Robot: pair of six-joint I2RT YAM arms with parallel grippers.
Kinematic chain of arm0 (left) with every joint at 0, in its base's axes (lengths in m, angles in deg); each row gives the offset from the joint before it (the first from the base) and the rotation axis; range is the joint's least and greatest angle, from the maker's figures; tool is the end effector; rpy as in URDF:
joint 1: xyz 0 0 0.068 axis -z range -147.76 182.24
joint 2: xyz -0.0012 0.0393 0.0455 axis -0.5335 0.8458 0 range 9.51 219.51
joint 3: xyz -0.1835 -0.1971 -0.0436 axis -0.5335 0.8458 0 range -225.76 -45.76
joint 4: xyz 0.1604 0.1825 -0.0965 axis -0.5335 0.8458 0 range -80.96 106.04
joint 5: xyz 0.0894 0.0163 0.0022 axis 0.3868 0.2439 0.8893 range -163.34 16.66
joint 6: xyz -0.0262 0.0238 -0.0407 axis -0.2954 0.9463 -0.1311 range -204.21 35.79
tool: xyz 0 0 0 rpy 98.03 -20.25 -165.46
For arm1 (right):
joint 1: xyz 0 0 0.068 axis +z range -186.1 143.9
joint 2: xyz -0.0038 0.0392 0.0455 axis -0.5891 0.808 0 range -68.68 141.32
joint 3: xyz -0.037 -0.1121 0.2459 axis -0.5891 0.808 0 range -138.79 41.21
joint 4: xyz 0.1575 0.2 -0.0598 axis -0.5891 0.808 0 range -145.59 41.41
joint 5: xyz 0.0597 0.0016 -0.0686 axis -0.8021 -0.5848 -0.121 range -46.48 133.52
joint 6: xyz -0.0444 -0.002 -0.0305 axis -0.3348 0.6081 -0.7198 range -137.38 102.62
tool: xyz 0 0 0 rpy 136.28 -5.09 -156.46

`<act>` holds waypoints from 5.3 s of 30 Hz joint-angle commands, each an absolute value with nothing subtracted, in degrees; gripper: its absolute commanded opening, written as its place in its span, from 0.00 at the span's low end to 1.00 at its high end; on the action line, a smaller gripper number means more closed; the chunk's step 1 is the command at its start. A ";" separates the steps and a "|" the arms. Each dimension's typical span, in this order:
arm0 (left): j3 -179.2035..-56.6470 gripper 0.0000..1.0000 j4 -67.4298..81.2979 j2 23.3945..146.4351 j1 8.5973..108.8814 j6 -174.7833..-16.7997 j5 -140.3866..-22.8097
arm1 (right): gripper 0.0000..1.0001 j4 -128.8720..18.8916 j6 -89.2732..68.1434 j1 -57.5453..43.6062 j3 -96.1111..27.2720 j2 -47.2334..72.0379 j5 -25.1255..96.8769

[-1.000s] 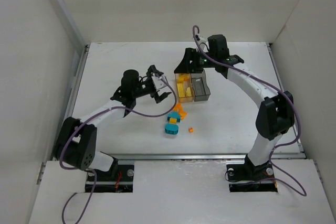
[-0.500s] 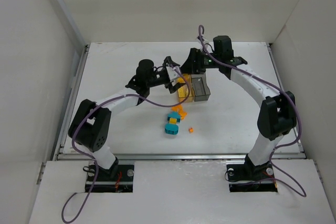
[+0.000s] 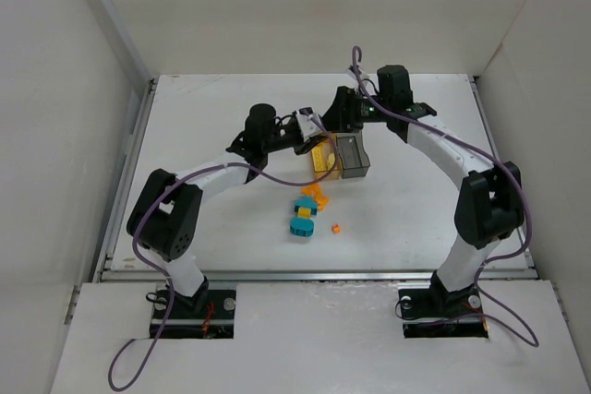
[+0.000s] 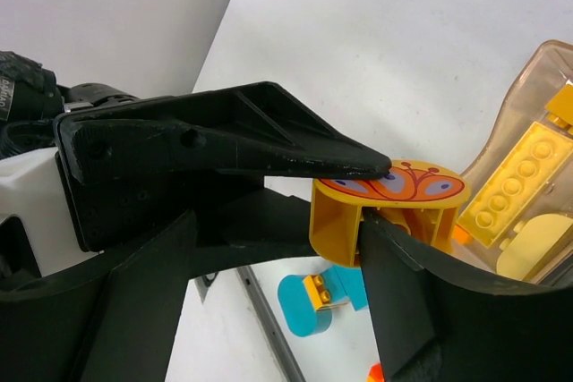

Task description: Sort the legos into containers by color

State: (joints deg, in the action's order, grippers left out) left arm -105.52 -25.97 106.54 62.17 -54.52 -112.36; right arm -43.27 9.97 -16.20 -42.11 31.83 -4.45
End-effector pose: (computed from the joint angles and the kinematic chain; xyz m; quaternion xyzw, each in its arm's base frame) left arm 0.3226 -0.2116 0.2708 0.5386 0.4746 -0.2421 0.6527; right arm 0.3720 0.1629 0.3098 -0.1531 0.8009 0.5061 0.2810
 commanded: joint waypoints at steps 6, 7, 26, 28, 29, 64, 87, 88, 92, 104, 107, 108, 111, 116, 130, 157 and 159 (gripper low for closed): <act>-106.41 0.00 -30.07 108.47 62.39 -57.41 -104.55 | 0.76 -41.37 7.95 -22.82 -40.43 24.32 5.61; -106.40 0.00 -30.07 108.47 62.39 -57.41 -103.06 | 0.76 -38.65 4.10 -22.82 -41.39 24.31 9.12; -108.86 0.86 -29.46 116.82 63.53 -54.50 -99.26 | 0.78 -28.08 -5.77 -23.88 -45.18 25.28 22.69; -108.86 1.00 -29.46 116.82 63.53 -53.98 -99.26 | 0.79 -27.38 -6.39 -23.88 -45.71 25.28 22.69; -108.86 1.00 -29.46 116.82 63.53 -53.98 -99.26 | 0.79 -26.50 -6.39 -23.88 -45.71 25.28 23.30; -81.80 1.00 0.07 68.84 62.47 -85.62 -70.00 | 0.51 -27.82 18.48 18.48 -12.57 19.99 57.04; -77.75 0.98 -1.50 64.53 62.47 -81.59 -74.46 | 0.00 -26.50 17.42 18.48 -16.08 20.63 61.61; -77.75 0.98 -1.51 64.01 62.47 -80.01 -75.96 | 0.00 -25.62 17.43 18.48 -17.22 19.49 62.84; -77.22 0.91 -0.73 64.00 62.47 -72.19 -85.09 | 0.00 -24.21 12.96 16.21 -24.77 16.58 66.72; -76.69 0.88 2.71 64.62 62.47 -66.63 -94.52 | 0.00 -28.16 -3.05 1.70 -48.24 38.08 60.39; -77.22 0.88 3.24 65.23 62.47 -67.16 -95.74 | 0.04 -28.69 -4.37 1.09 -51.68 42.76 60.92; -77.22 0.88 3.24 65.23 61.87 -67.16 -95.75 | 0.10 -28.69 -4.37 1.08 -52.29 43.64 60.31; -77.22 0.88 1.92 65.23 61.86 -67.16 -95.75 | 0.26 -27.28 -4.90 1.08 -53.88 45.75 60.30; -76.69 0.88 1.92 65.23 61.86 -67.69 -95.75 | 0.58 -26.76 -5.43 1.08 -53.18 44.62 60.30; -73.97 0.89 -0.54 64.18 61.33 -68.74 -92.60 | 0.69 -27.89 -8.77 5.03 -39.14 28.89 41.87; -72.21 0.87 -2.30 62.59 61.33 -73.14 -82.83 | 0.34 -33.79 -5.87 12.59 -32.88 37.76 26.38; -72.21 0.87 -2.30 62.59 61.33 -73.14 -82.83 | 0.34 -33.79 -5.00 12.59 -32.88 36.89 28.91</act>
State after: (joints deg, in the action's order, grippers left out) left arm -72.50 -0.17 63.97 61.41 -72.51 -83.34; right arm -31.95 -5.37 12.37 -32.10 39.37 28.62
